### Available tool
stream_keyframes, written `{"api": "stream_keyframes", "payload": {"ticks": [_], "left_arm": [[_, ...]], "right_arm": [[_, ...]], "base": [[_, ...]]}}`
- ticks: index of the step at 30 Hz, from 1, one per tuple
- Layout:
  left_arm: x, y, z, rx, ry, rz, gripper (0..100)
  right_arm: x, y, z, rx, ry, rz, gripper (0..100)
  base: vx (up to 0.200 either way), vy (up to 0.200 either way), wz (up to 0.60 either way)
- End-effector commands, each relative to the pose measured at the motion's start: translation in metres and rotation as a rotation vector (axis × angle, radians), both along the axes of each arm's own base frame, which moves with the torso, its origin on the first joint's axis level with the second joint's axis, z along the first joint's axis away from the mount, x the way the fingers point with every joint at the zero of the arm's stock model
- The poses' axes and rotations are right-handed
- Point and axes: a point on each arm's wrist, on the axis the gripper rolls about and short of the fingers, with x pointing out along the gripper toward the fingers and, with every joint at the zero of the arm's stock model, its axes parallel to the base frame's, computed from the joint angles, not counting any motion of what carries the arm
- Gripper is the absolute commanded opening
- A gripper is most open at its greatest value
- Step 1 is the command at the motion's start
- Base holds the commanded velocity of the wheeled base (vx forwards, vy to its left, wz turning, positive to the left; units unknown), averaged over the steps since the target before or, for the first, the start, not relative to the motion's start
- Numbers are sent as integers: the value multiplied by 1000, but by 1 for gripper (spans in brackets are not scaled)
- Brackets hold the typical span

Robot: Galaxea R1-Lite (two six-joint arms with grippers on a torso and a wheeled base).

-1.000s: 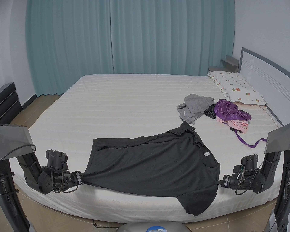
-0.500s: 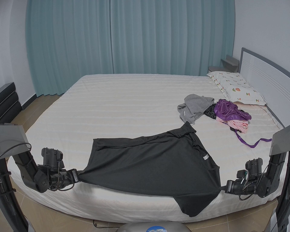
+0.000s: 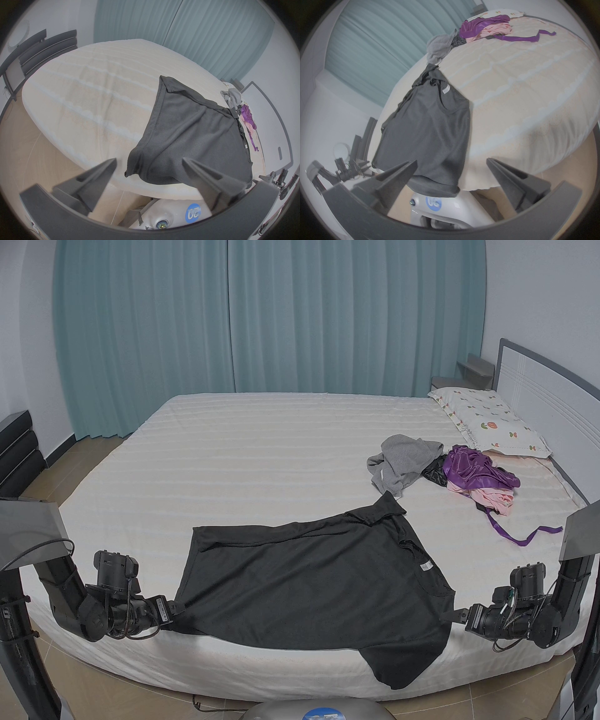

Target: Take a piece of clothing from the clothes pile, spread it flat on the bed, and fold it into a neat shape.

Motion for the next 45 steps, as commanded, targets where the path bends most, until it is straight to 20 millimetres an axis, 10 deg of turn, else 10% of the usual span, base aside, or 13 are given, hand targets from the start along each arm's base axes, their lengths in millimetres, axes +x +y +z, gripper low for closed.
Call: {"api": "stream_keyframes", "payload": {"ticks": [1,45], "left_arm": [[4,2,4,-9,-25,8,100],[14,-19,25,-187,-90,79,100]], "right_arm": [[0,0,16,51,-59,-31,100],[7,2,18,165,-58,-123,100]], "base": [[0,0,0],[27,55,0]]}}
